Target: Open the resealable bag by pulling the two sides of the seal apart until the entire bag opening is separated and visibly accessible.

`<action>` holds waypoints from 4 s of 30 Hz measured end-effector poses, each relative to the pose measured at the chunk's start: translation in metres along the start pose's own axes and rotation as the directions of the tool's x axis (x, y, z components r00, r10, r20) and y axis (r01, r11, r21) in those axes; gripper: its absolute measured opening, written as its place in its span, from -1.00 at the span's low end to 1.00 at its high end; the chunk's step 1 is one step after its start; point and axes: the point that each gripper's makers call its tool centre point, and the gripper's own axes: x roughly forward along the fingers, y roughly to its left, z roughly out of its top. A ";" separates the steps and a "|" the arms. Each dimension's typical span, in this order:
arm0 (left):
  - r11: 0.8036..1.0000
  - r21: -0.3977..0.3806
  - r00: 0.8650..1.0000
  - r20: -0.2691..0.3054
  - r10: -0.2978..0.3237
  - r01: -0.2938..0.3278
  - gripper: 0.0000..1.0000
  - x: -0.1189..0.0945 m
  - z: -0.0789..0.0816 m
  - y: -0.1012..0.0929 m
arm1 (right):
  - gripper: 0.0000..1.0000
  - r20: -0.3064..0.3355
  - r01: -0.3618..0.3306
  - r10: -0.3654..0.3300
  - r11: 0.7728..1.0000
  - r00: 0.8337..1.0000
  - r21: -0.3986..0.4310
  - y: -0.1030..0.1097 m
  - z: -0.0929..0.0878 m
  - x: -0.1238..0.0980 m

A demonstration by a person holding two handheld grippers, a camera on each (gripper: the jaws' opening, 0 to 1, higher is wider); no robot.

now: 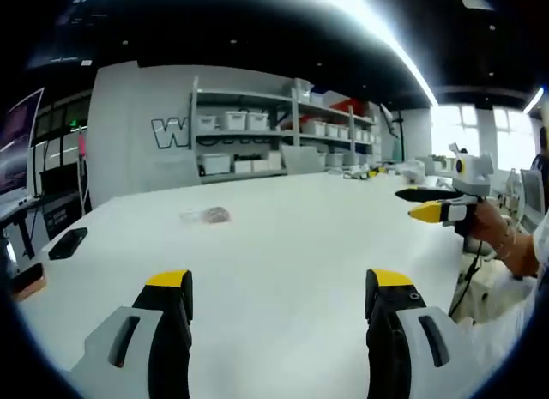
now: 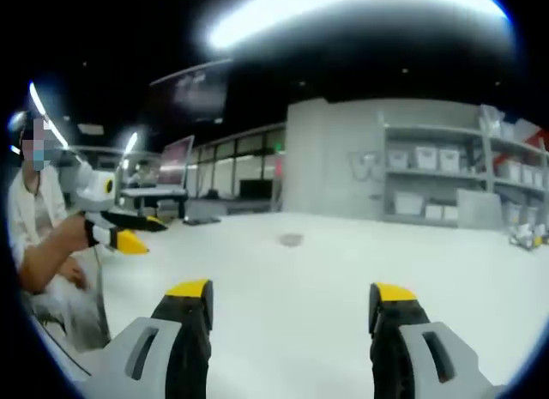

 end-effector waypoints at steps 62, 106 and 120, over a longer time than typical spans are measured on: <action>1.000 -0.022 0.999 -0.051 0.000 -0.001 0.64 -0.005 -0.011 0.002 | 0.48 -0.106 -0.040 0.037 0.999 0.994 -0.026 0.009 -0.019 0.003; 1.000 -0.015 0.998 -0.064 -0.009 0.008 0.63 0.000 -0.016 0.000 | 0.44 -0.117 -0.052 0.051 0.999 0.992 -0.004 0.009 -0.025 0.012; 1.000 -0.017 0.998 -0.065 -0.014 0.013 0.63 0.001 -0.016 -0.001 | 0.43 -0.118 -0.065 0.062 0.998 0.991 -0.018 0.011 -0.018 0.024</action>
